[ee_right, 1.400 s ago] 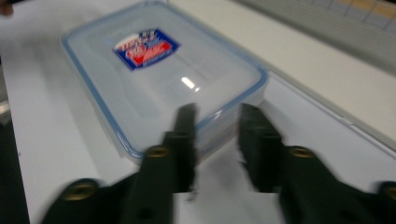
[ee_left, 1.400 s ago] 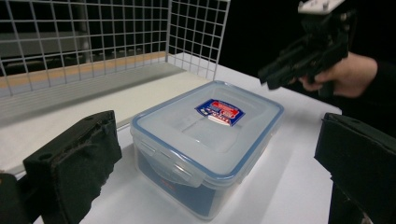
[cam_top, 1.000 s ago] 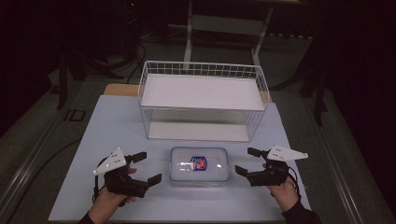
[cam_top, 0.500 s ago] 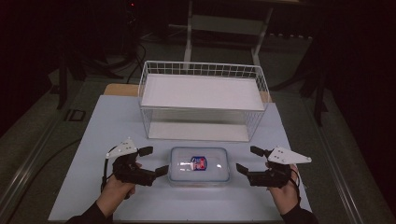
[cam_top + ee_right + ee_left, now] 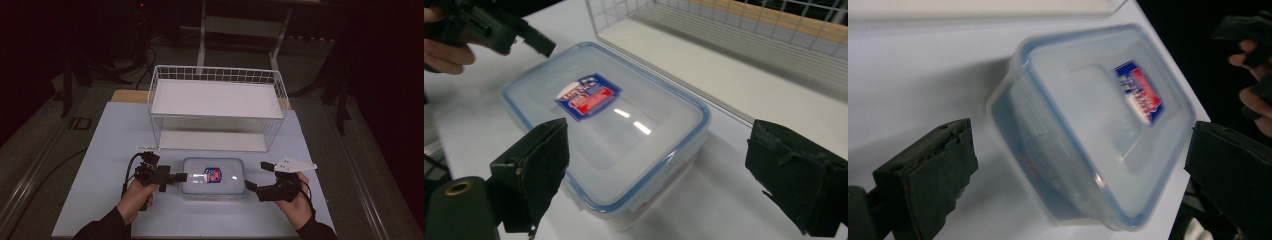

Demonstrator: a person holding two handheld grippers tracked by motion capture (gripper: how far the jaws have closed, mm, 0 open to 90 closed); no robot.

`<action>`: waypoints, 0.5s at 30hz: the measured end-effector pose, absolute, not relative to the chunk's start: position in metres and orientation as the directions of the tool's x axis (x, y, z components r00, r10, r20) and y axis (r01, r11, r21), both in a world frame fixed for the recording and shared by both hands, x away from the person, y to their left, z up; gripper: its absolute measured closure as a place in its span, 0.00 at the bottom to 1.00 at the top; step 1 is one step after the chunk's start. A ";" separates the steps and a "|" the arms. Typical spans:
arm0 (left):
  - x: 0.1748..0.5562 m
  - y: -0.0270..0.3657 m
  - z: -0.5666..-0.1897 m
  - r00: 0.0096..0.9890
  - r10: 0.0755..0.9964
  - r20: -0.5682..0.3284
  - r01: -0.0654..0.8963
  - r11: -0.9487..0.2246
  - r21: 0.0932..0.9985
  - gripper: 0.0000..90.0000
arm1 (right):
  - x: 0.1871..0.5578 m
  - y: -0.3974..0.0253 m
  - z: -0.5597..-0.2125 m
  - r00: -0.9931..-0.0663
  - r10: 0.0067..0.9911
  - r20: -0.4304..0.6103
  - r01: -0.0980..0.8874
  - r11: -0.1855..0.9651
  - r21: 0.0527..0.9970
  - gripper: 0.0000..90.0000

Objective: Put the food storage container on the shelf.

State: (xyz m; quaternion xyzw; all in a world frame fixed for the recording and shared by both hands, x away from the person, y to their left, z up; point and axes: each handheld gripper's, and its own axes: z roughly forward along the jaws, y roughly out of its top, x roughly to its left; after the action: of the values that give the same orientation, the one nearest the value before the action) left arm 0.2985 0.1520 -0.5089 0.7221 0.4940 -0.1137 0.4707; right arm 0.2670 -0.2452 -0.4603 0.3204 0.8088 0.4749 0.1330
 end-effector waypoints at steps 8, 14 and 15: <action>0.315 0.154 -0.522 0.398 0.546 -0.737 0.893 -0.047 0.447 0.11 | 0.267 -0.245 -0.457 -0.759 0.638 0.127 0.416 0.327 0.848 0.11; 0.321 0.155 -0.533 0.341 0.501 -0.796 0.929 -0.053 0.365 0.28 | 0.268 -0.246 -0.460 -0.753 0.641 0.149 0.445 0.330 0.832 0.12; 0.321 0.155 -0.533 0.341 0.501 -0.796 0.929 -0.053 0.365 0.33 | 0.268 -0.246 -0.460 -0.753 0.641 0.149 0.445 0.330 0.832 0.12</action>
State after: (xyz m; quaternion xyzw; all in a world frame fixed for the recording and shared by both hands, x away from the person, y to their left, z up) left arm 0.3209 0.1552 -0.5334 0.6852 0.5217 -0.2391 0.4485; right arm 0.2680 -0.2461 -0.4599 0.3358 0.8089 0.4714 0.1038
